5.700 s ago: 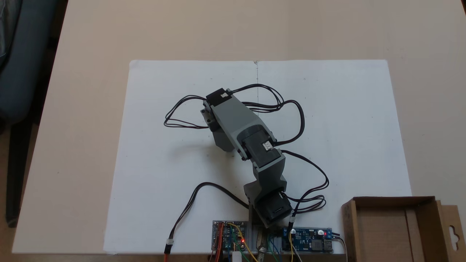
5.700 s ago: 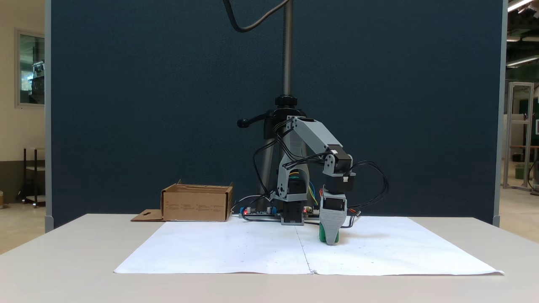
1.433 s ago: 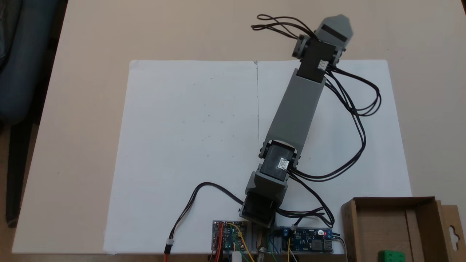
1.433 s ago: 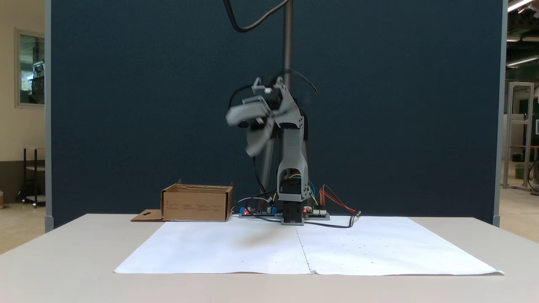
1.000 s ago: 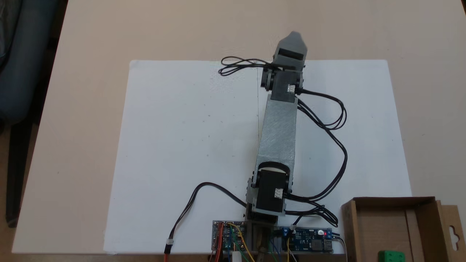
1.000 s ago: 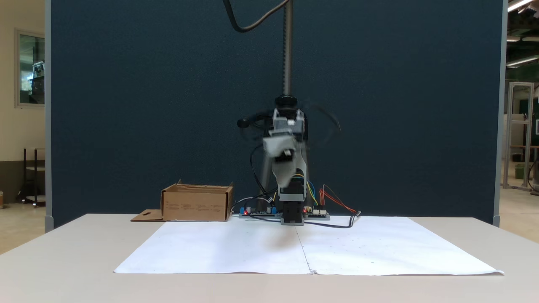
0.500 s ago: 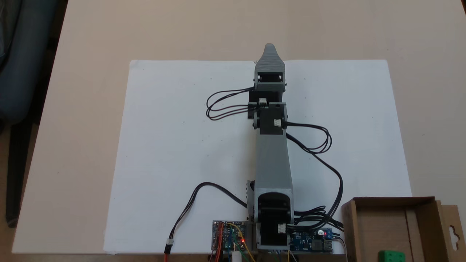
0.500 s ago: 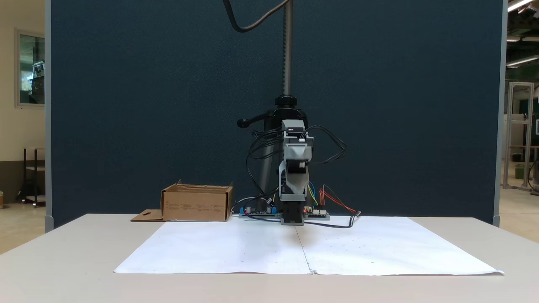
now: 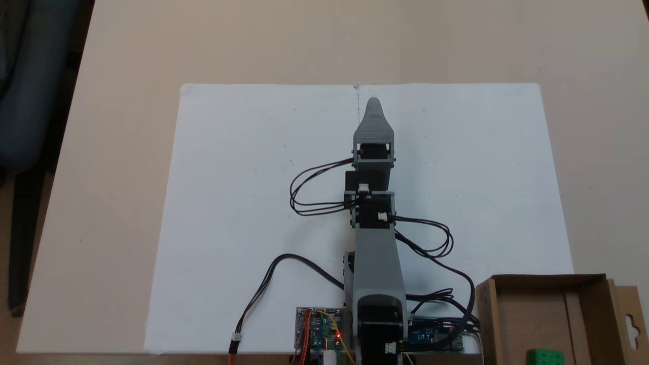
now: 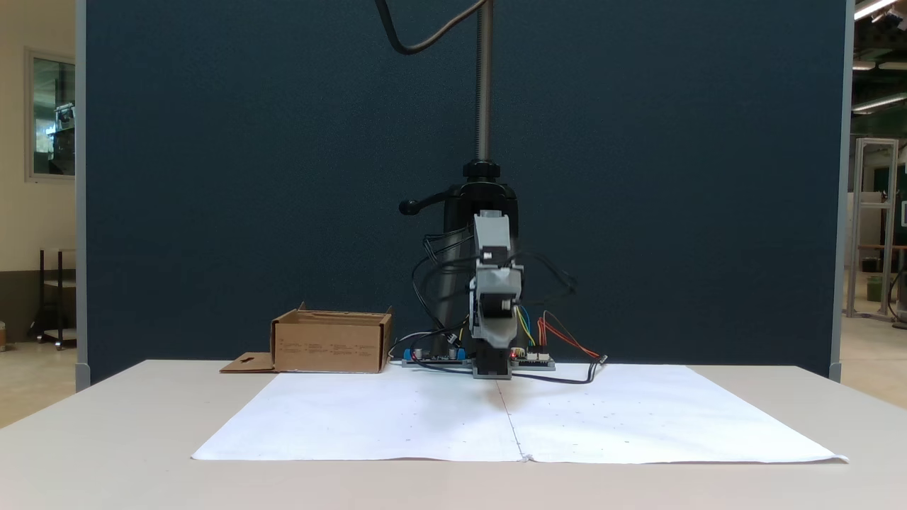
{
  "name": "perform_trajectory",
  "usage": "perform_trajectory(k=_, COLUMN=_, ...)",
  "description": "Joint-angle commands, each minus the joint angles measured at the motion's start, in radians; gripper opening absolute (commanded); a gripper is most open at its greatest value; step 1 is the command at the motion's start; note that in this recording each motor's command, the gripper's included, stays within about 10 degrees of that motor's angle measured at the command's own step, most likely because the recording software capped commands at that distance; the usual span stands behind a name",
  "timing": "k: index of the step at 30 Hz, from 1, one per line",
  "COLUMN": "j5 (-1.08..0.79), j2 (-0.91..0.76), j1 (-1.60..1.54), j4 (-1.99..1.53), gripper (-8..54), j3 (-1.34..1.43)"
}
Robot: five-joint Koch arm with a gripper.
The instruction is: Grasp a green dice and put it in the bin.
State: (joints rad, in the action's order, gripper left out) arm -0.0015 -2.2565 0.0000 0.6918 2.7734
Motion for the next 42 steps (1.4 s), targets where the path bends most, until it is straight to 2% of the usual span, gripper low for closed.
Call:
perform_trajectory(k=1, j5=-0.081, j2=-0.115, j1=-0.009, j4=0.165, gripper=43.9, j3=0.020)
perform_trajectory(k=16, j5=-0.081, j2=-0.115, j1=-0.003, j4=0.616, gripper=44.6, j3=0.341)
perform_trajectory(k=26, j5=-0.086, j2=-0.110, j1=0.021, j4=0.943, gripper=45.0, j3=0.357)
perform_trajectory(k=42, j5=-0.080, j2=-0.110, j1=0.043, j4=0.943, gripper=45.1, j3=0.357)
